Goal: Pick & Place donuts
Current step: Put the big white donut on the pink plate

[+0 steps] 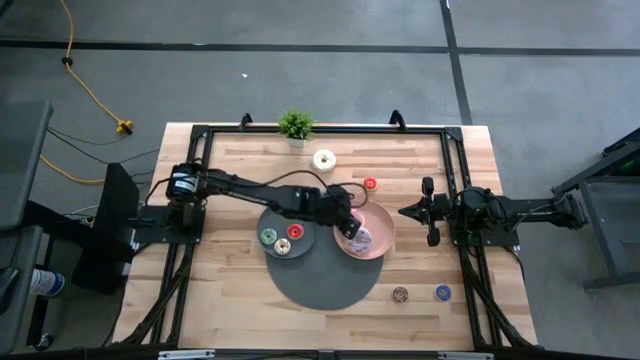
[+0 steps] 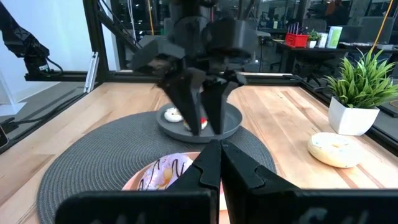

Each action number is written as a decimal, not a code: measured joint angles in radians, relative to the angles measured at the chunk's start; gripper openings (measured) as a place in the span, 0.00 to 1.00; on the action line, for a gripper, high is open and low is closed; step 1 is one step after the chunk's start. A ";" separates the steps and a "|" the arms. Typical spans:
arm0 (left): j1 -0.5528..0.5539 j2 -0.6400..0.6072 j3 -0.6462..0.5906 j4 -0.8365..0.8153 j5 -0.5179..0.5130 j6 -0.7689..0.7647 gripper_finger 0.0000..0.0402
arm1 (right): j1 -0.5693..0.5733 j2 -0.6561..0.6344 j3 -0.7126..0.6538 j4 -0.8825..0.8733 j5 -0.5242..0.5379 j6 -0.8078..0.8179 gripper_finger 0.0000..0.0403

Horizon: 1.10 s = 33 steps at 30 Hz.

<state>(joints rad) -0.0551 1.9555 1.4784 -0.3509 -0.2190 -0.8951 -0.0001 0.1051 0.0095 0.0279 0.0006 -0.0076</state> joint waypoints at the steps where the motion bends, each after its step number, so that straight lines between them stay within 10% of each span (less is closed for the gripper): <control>1: 0.009 -0.005 0.000 -0.005 0.003 0.016 0.50 | 0.000 0.000 0.000 0.001 0.000 0.000 0.00; 24: 0.336 -0.024 0.000 -0.204 0.317 0.126 0.50 | 0.000 0.000 0.000 0.004 0.000 0.000 0.00; 33: 0.447 -0.056 0.000 -0.279 0.265 0.190 0.50 | 0.000 0.000 0.000 0.005 0.000 0.000 0.00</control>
<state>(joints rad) 0.3919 1.8993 1.4780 -0.6300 0.0457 -0.7051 -0.0002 0.1051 0.0097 0.0326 0.0010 -0.0074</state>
